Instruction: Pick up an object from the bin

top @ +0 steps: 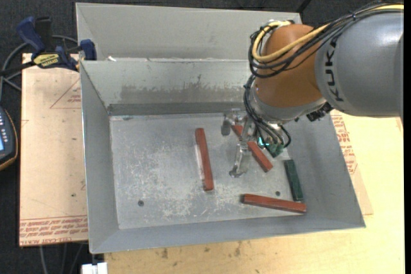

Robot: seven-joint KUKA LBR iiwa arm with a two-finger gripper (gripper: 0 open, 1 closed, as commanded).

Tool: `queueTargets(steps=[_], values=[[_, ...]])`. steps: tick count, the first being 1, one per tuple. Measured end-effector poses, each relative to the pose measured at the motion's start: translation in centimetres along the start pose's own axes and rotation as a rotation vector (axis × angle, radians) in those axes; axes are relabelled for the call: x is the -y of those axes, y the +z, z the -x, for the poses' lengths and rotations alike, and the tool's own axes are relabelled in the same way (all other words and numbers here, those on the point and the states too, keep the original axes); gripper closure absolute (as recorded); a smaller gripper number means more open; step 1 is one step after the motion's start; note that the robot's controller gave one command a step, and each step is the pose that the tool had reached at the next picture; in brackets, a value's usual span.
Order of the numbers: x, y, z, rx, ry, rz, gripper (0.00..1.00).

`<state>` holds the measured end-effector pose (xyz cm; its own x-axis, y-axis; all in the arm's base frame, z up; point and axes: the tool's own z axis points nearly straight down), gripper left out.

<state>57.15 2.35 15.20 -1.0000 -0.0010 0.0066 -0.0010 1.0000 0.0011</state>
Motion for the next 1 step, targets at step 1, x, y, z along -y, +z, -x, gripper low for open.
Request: queueTargets(steps=[1], values=[[9.05, 2.28, 3.65, 0.01, -0.079, -0.005, 0.0]])
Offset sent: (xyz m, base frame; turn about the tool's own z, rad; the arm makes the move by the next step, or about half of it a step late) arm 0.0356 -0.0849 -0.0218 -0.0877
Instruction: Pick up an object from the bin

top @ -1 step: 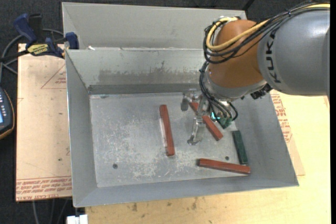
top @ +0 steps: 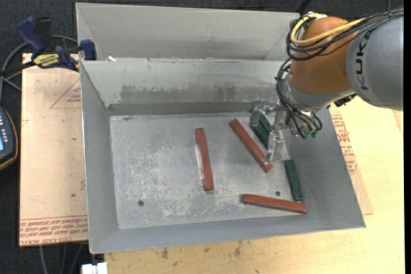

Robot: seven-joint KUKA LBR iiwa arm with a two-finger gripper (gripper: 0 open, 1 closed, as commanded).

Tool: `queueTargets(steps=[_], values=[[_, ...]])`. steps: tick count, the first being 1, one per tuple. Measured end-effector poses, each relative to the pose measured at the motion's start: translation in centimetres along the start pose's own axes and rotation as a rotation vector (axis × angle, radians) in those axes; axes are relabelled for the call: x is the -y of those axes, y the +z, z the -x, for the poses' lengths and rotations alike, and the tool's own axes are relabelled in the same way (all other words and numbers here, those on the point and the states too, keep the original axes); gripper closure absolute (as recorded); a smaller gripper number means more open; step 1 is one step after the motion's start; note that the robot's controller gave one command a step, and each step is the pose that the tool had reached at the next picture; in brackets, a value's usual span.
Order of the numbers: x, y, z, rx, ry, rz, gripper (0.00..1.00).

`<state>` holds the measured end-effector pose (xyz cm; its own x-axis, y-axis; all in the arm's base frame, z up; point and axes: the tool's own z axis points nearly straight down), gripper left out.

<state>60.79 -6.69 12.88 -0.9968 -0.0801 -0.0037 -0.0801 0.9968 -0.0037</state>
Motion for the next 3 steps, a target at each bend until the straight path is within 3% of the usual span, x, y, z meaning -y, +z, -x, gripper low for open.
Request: queueTargets(steps=[1, 2, 3], values=[[4.3, 5.9, -1.2, -0.001, 0.076, 0.005, 0.0], [-1.9, 5.9, -3.5, -0.004, 0.243, 0.007, 0.0], [-1.7, 5.8, -3.5, -0.002, 0.245, 0.004, 1.0]])
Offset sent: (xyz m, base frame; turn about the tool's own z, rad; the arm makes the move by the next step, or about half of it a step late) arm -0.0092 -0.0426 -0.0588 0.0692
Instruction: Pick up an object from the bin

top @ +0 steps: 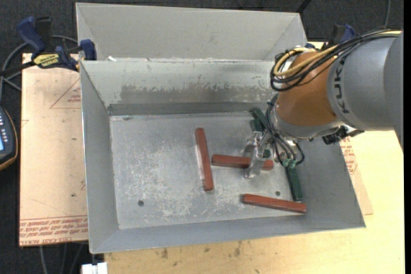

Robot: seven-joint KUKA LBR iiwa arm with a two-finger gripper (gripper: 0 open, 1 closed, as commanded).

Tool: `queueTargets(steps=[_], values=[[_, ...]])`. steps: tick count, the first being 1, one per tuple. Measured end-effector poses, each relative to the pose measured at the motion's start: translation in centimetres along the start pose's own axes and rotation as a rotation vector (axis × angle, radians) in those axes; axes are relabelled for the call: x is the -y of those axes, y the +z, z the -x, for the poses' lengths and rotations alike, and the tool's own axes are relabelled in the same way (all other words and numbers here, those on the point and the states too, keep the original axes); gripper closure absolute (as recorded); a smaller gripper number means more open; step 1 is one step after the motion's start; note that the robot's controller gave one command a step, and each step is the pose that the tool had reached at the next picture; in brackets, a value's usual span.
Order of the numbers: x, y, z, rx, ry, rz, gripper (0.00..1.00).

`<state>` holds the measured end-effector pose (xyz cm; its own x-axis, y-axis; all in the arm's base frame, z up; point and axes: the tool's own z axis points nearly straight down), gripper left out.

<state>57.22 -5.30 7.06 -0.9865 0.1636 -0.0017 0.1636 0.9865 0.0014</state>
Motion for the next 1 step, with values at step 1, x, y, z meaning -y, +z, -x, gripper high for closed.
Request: queueTargets(steps=[1], values=[[2.21, -15.17, -0.58, 0.01, -0.016, -0.001, 1.0]])
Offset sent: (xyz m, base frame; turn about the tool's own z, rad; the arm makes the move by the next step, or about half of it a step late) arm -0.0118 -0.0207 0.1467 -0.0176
